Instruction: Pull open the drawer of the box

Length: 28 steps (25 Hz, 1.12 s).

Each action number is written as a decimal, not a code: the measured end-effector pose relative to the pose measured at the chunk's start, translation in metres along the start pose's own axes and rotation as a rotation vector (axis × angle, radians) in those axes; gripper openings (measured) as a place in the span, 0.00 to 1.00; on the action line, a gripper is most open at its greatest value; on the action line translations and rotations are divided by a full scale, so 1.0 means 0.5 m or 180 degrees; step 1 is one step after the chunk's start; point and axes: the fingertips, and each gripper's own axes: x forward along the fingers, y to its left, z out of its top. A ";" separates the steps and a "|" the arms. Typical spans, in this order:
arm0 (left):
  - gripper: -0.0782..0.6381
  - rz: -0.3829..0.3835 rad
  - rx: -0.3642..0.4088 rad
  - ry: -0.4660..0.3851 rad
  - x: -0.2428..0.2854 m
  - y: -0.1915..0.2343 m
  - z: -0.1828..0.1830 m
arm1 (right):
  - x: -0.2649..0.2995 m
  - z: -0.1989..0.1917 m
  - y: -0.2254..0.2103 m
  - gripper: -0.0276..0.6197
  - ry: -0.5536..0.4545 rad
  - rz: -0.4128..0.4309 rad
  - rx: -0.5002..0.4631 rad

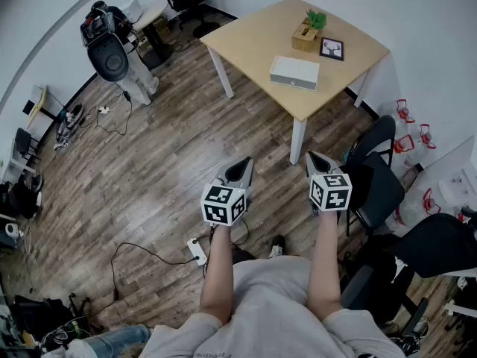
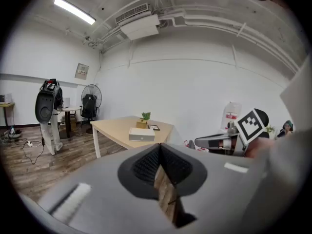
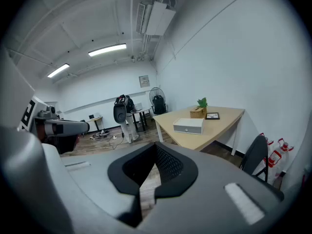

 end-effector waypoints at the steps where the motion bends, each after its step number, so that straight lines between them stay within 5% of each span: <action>1: 0.18 -0.0014 -0.0005 0.0003 0.005 -0.002 0.001 | 0.002 -0.002 -0.003 0.05 0.0009 -0.0002 0.0019; 10: 0.18 -0.0073 -0.0016 0.0092 0.054 -0.010 0.001 | 0.015 0.003 -0.032 0.05 0.0023 0.0013 0.0044; 17: 0.18 -0.0098 -0.0055 0.0082 0.072 -0.015 0.000 | 0.012 0.030 -0.019 0.05 -0.0128 0.0310 -0.0158; 28: 0.18 0.0001 -0.0187 0.0112 0.103 0.054 -0.007 | 0.036 0.062 -0.039 0.05 -0.0364 0.0235 -0.0131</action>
